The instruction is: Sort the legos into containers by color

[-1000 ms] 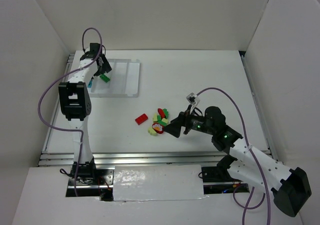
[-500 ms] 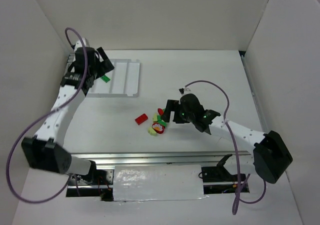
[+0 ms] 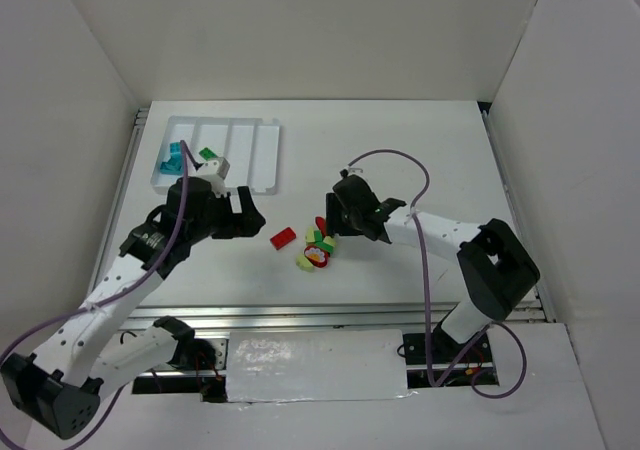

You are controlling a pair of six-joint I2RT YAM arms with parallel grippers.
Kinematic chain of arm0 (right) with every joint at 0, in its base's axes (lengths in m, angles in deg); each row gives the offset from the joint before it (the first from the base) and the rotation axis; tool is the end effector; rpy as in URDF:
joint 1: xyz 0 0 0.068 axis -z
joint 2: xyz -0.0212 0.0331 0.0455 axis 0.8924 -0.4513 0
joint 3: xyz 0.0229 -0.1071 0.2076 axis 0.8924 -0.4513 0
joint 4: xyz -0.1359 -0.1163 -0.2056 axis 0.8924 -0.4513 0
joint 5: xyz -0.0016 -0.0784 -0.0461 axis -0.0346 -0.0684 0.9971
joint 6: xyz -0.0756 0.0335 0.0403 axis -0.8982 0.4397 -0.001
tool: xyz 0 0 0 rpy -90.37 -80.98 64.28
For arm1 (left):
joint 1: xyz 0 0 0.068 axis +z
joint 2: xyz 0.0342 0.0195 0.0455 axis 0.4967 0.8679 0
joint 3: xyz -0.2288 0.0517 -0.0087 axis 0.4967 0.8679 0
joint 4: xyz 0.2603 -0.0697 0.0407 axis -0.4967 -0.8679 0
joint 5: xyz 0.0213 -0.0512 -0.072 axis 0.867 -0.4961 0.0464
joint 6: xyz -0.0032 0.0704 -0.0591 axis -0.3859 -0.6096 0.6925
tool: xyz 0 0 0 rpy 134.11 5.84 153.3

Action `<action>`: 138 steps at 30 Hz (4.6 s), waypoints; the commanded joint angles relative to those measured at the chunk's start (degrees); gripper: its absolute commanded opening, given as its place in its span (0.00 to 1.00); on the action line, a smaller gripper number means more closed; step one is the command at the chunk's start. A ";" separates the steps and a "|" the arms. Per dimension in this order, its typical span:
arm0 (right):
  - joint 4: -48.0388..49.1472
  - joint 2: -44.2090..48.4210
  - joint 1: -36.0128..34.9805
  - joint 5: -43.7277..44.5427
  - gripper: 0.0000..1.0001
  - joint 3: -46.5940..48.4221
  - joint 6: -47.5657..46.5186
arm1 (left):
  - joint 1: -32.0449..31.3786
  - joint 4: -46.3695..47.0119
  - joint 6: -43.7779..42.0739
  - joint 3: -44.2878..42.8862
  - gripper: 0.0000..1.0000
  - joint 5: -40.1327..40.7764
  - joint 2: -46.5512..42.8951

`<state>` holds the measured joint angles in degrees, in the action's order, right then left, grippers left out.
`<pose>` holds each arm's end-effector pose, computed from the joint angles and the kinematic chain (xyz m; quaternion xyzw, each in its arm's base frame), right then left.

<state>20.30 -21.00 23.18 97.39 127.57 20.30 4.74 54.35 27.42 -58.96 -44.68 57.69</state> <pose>0.2847 0.2234 0.1212 -0.0262 0.9335 0.1577 0.3211 0.2596 -0.1190 0.2626 -0.0579 0.8715 -0.2223 0.4333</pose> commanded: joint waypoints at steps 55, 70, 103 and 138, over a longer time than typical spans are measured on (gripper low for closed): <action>14.71 30.14 -15.47 1.35 0.00 -10.28 -10.69 | -7.99 40.22 29.78 8.97 0.97 -24.20 2.26; 13.83 34.19 -16.88 -0.58 0.00 -8.78 -10.07 | -12.40 42.06 28.55 8.17 0.55 -22.44 8.67; 23.67 45.45 3.16 -56.13 0.67 -14.93 -1.11 | -12.14 65.72 15.90 9.32 0.00 -58.56 5.60; 12.16 48.78 18.80 -33.45 0.00 -20.56 -1.55 | 10.77 10.78 4.55 -13.09 0.00 9.53 20.68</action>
<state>31.01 26.49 41.74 61.24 106.83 17.53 11.45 72.95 30.67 -68.14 -54.83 73.96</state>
